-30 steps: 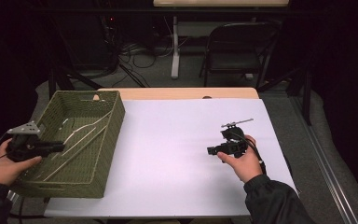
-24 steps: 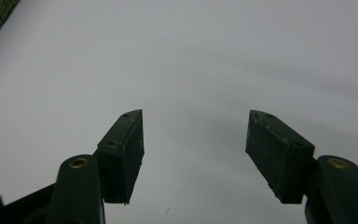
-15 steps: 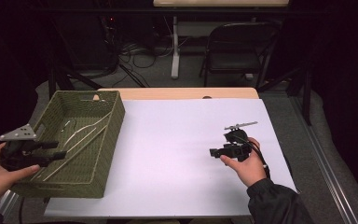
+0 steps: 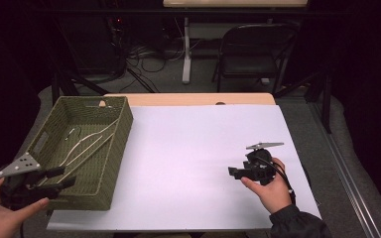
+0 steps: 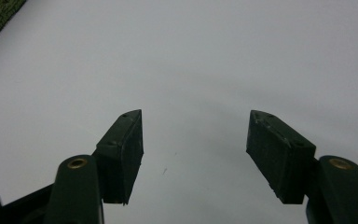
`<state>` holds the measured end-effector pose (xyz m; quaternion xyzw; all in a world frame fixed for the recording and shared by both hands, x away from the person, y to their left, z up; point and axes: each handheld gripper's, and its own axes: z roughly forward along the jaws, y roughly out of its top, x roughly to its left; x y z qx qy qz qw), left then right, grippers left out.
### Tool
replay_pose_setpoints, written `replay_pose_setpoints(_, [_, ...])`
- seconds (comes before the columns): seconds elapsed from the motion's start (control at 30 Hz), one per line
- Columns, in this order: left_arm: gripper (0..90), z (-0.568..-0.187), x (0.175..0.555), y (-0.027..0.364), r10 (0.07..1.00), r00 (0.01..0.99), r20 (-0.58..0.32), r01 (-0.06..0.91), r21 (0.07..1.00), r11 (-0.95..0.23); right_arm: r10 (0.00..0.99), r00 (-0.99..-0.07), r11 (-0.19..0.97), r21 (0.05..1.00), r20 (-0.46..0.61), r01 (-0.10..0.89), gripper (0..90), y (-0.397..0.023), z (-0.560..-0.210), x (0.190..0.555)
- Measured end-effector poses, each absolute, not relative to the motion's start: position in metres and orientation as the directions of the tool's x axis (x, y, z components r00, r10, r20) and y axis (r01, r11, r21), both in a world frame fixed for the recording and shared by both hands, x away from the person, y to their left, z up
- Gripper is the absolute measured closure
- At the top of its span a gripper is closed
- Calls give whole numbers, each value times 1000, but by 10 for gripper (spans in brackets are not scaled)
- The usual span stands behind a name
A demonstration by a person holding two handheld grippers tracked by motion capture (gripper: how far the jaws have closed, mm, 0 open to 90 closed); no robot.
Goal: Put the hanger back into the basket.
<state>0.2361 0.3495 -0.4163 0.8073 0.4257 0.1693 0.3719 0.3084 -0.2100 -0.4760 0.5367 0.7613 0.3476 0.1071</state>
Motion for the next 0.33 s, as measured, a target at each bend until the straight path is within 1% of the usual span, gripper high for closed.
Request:
replay_pose_setpoints(0.07, [454, -420, 232, 342, 811, 583, -51, 552, 757, -349, 891, -400, 185, 635, 214, 750, 360, -213, -477, 303])
replay_pose_setpoints(0.1, [454, -422, 230, 338, 809, 586, -47, 545, 761, -351, 891, -402, 179, 651, 211, 738, 360, -214, -480, 301])
replay_pose_setpoints(0.2, [454, -428, 226, 326, 806, 592, -11, 517, 772, -370, 888, -409, 180, 657, 212, 732, 358, -218, -485, 291])
replay_pose_setpoints(0.33, [451, -434, 222, 315, 796, 605, 10, 492, 782, -384, 894, -422, 213, 688, 150, 694, 358, -226, -492, 276])
